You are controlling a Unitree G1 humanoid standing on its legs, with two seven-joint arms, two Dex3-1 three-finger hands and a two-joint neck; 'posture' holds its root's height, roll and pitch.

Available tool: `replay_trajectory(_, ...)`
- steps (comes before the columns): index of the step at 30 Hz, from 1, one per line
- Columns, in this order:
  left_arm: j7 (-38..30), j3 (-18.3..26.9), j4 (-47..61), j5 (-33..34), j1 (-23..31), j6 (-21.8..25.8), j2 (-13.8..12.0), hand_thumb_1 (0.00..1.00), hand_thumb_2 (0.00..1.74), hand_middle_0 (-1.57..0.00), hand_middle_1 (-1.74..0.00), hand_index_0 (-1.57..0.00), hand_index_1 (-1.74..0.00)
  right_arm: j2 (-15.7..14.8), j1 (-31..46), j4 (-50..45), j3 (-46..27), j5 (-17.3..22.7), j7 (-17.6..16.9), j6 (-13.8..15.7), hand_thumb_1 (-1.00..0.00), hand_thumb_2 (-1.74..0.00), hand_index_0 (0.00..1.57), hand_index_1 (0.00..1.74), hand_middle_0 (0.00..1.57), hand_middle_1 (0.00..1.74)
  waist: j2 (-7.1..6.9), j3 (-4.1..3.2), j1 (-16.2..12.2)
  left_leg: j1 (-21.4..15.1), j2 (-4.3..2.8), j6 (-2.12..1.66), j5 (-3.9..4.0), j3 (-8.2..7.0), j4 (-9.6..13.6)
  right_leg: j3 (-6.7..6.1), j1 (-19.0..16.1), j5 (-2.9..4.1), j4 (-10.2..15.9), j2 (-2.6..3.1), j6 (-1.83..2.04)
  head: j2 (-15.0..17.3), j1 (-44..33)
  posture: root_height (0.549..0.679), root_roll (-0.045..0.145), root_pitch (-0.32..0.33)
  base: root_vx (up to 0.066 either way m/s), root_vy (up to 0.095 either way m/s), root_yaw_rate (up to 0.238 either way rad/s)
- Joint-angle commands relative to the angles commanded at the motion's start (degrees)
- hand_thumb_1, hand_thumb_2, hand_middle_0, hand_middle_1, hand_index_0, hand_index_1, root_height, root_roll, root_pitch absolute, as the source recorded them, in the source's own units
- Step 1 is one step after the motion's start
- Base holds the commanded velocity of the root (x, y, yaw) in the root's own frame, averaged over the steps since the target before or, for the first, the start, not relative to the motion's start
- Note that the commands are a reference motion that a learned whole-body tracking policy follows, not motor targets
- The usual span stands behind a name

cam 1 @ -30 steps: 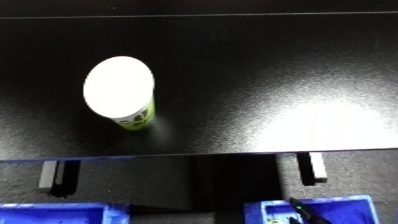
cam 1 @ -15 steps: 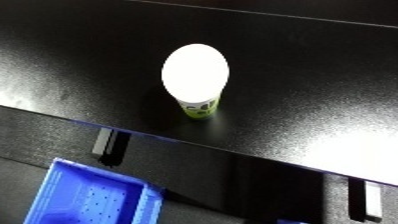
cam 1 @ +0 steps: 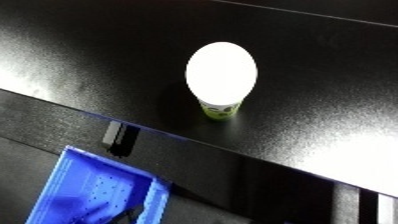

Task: Pick up the object and place it into the box

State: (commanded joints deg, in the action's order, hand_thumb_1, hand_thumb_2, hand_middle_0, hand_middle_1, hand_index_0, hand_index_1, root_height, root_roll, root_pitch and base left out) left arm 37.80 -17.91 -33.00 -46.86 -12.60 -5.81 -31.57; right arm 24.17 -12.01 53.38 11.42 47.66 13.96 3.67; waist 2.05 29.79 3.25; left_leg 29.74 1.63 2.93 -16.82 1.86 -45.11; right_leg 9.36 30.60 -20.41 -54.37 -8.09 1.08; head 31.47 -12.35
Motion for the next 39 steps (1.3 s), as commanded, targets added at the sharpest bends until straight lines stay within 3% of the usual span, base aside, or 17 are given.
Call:
replay_trajectory(8,9.94,-0.47,20.17,-10.45,0.34,-10.93,-9.20,0.00,0.00,0.00,0.00,0.00,0.00,1.49,1.55,1.13,0.15,2.97,0.70,0.88,0.00,0.00,0.00,0.00,0.00,0.00,0.90,0.00,0.91,-0.29,0.22,-0.09,-0.61,0.44,-0.20,0.41,-1.13,0.37,0.99,-1.00,0.30,6.04,0.08,0.620,0.031,0.016,-0.006,0.005,0.085)
replay_trajectory(12,14.07,0.45,27.56,-16.04,-0.51,-13.98,-11.32,0.00,0.00,0.00,0.00,0.00,0.00,1.35,2.09,2.75,0.05,4.02,1.63,1.75,0.00,0.00,0.00,0.00,0.00,0.00,0.87,0.00,1.49,-0.73,0.43,0.04,-1.04,0.87,-0.60,0.63,-1.86,0.23,0.98,-1.19,0.23,7.18,0.16,0.620,0.030,0.008,0.039,-0.029,0.112)
replay_trajectory(15,15.96,1.79,32.50,-21.31,-1.19,-14.58,-11.45,0.00,0.00,0.00,0.00,0.00,0.00,1.10,2.41,3.37,0.17,4.92,2.02,2.06,0.00,0.00,0.00,0.00,0.00,0.00,0.61,0.00,1.90,-0.99,0.45,0.13,-1.23,1.15,-0.68,0.86,-2.17,0.10,0.92,-1.20,0.14,7.61,0.19,0.619,0.027,0.005,0.030,-0.045,0.079)
replay_trajectory(18,15.93,3.58,36.40,-27.69,-1.96,-13.74,-9.52,0.00,0.00,0.00,0.00,0.00,0.00,0.38,2.70,4.13,-0.03,5.68,2.48,2.59,0.00,0.00,0.00,0.00,0.00,0.00,0.22,0.00,2.26,-1.32,0.46,0.14,-1.36,1.46,-0.54,0.99,-2.42,-0.09,0.84,-1.15,0.04,7.69,0.65,0.619,0.025,0.002,0.029,-0.050,0.062)
replay_trajectory(25,12.63,9.31,39.79,-40.72,-3.07,-9.14,-2.12,0.00,0.00,0.00,0.00,0.00,0.00,-1.79,3.16,5.66,-1.35,5.82,3.73,3.37,0.00,0.00,0.00,0.00,0.00,0.00,-0.96,0.00,3.00,-2.15,0.70,-0.07,-1.23,2.21,0.20,1.18,-2.92,-0.58,0.70,-0.76,-0.47,7.46,0.90,0.620,0.023,-0.004,0.025,-0.039,0.019)
replay_trajectory(32,10.31,14.92,40.55,-44.65,-4.40,-3.92,2.81,0.00,0.00,0.00,0.00,0.00,0.00,-3.62,3.95,5.61,-1.98,4.28,4.39,3.17,0.00,0.00,0.00,0.00,0.00,0.00,-1.97,0.00,3.13,-2.93,0.50,-0.37,-1.03,2.37,0.74,1.34,-3.44,-1.04,0.50,-0.52,-0.85,6.70,0.25,0.621,0.022,-0.011,0.028,-0.016,-0.026)
replay_trajectory(39,1.40,21.77,39.40,-47.51,-4.02,7.93,6.37,0.00,0.00,0.00,0.00,0.00,0.00,-4.77,4.96,5.23,-2.91,2.98,4.82,2.76,0.00,0.00,0.00,0.00,0.00,0.00,-2.27,0.00,3.56,-3.48,0.56,-0.68,-0.88,2.54,0.64,1.42,-3.99,-1.50,-0.01,-0.68,-1.16,5.83,0.69,0.621,0.024,-0.020,0.033,-0.003,-0.015)
